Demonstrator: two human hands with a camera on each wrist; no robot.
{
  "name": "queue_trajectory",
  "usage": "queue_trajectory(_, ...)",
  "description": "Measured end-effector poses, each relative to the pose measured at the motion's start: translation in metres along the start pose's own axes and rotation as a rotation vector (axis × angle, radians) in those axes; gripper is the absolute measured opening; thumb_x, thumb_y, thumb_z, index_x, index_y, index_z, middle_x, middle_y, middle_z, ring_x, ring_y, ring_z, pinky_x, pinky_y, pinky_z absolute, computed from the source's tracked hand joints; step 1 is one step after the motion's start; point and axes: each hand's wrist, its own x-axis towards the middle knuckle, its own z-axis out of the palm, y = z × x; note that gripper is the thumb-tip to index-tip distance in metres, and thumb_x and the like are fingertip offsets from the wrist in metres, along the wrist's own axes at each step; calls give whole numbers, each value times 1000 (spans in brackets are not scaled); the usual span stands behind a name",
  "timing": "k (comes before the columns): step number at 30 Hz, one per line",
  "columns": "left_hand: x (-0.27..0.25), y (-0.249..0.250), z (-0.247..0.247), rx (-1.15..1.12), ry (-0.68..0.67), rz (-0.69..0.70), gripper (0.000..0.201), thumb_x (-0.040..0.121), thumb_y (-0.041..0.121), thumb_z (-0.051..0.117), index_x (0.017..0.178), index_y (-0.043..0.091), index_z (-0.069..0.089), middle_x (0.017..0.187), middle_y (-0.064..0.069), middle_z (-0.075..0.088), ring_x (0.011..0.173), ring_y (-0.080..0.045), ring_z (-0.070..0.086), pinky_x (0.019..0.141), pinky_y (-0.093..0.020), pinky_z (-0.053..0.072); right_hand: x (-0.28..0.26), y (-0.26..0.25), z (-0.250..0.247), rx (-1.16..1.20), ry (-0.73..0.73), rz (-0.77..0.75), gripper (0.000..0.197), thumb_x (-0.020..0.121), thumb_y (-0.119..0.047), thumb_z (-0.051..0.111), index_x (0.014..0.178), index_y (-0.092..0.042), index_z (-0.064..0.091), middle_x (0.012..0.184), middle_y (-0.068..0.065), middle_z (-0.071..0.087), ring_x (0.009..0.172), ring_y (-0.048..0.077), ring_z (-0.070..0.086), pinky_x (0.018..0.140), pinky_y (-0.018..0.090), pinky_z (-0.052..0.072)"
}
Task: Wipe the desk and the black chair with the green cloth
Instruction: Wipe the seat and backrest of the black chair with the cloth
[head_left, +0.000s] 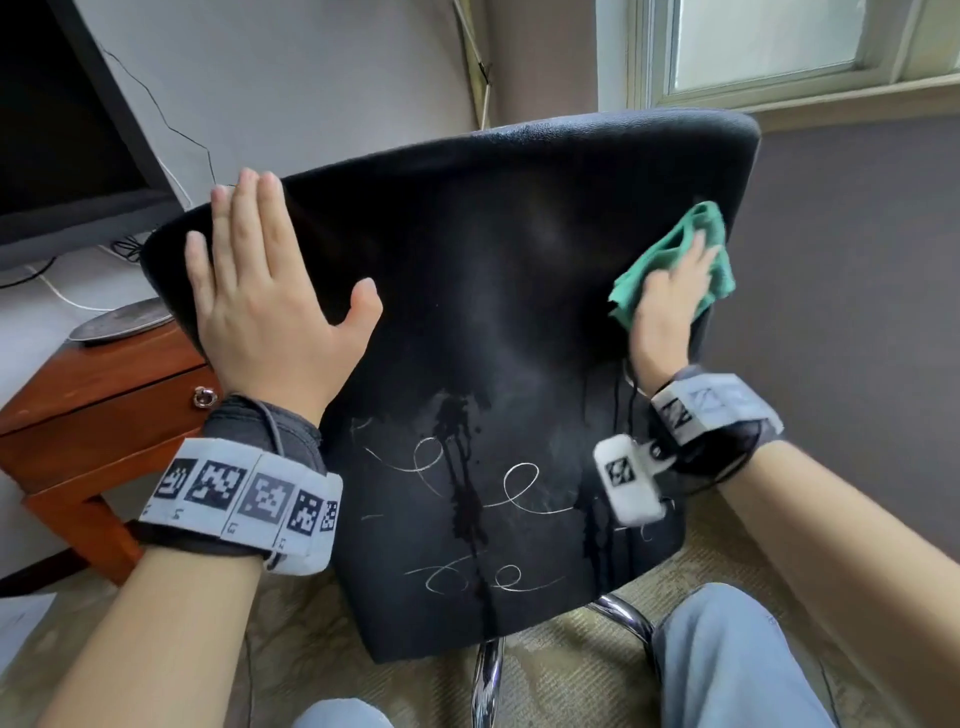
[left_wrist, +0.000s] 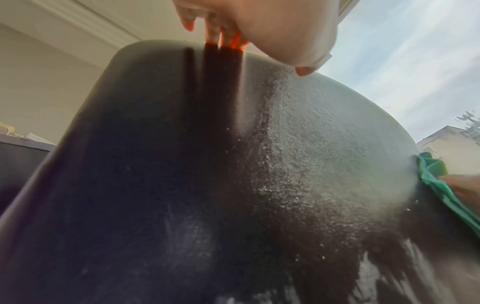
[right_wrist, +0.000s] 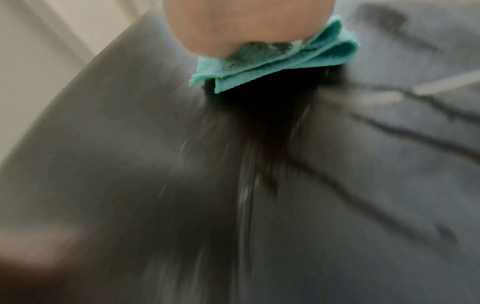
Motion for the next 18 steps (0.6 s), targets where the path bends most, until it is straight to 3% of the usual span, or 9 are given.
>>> queue_trajectory(3,0,5,0,-24,-5,-21,83,82,49,39,148,1,21,154,-17,22,144,-31,17,116,-42,11,32,6,-19,11,109,59,59,95,-3,30,150,-8,11,158,12,7,146,23,6,116,28,2)
queue_trajectory(6,1,11,-1,-45,-15,-30,84,82,51,38,148,2,20,155,-16,22,145,-30,16,116,-42,11,18,20,-18,12,156,111,57,95,-3,30,150,-7,14,158,10,11,145,23,10,118,31,6)
queue_trajectory(10,-1,13,-2,-43,-18,-29,84,83,51,39,149,2,20,155,-16,21,145,-30,15,116,-42,12,-33,45,-2,-103,31,255,53,99,-2,25,148,3,5,155,25,2,144,37,4,118,43,4)
queue_trajectory(15,-3,13,-3,-24,-30,7,84,83,50,40,149,3,18,155,-16,20,145,-29,15,115,-43,13,-92,73,28,-26,58,542,57,99,-6,30,150,-9,5,158,16,1,145,33,10,116,40,8)
queue_trajectory(18,-3,12,-2,-27,-33,-7,84,84,50,40,149,4,17,156,-15,19,145,-29,14,116,-43,12,-118,64,41,-70,-93,450,59,99,-4,29,149,-2,-2,157,18,-6,145,33,-2,118,43,2)
